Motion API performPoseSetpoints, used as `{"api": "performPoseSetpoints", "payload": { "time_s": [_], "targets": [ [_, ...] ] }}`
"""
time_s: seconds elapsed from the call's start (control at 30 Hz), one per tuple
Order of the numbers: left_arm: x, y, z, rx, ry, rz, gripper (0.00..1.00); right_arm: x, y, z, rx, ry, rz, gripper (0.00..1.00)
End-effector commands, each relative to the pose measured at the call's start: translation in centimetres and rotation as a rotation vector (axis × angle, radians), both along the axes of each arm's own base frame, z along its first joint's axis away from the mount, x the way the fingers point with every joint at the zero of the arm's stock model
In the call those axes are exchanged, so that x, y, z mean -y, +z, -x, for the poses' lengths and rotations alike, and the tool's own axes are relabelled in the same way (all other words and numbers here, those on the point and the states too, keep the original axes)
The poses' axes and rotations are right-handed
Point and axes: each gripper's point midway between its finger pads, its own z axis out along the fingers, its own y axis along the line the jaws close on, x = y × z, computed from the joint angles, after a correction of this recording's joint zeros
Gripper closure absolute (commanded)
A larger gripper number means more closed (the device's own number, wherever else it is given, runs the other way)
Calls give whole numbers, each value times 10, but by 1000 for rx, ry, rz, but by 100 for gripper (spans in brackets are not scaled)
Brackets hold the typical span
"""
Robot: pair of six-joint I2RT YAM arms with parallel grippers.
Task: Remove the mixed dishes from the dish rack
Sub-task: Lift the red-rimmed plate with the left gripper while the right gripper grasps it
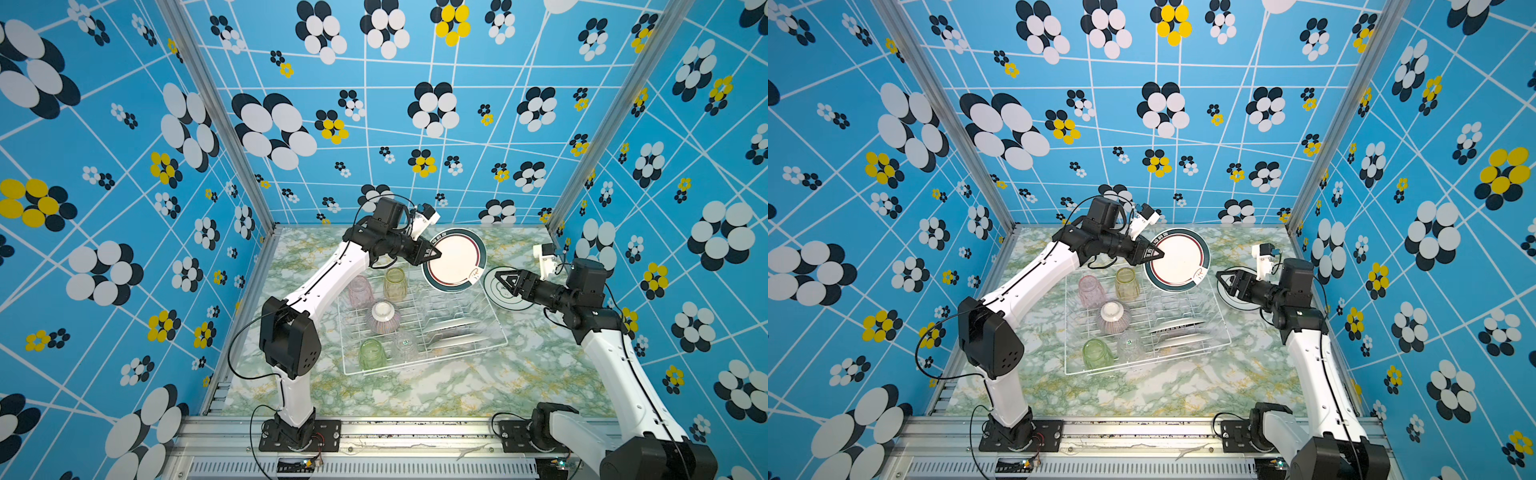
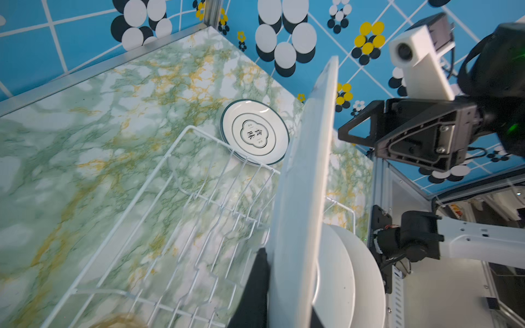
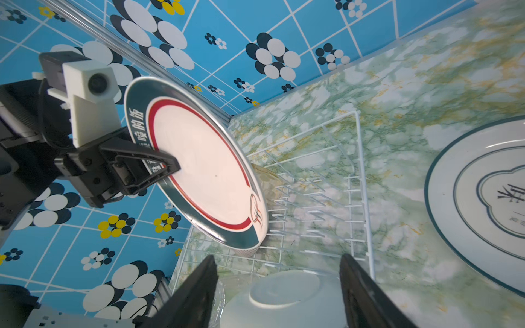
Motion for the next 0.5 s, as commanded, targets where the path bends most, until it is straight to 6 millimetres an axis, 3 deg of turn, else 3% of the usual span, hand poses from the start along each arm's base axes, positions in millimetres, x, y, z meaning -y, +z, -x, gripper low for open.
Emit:
{"api": "performPoseSetpoints", "payload": {
  "time_s": [0.0,0.23,0.37,0.47],
  "targets": [
    [14,37,20,-51,-124,169,93,-16,12,1,44,75,-56,31],
    [26,27,14,-133,-149,207,93,-31,26,-7,90,118,-130,35],
    [34,24,15,-163,-174,230,93,-36,34,-11,115,127,-169,47],
    [39,21,13,-185,-178,233,92,-40,39,-13,127,135,-187,63]
  ]
}}
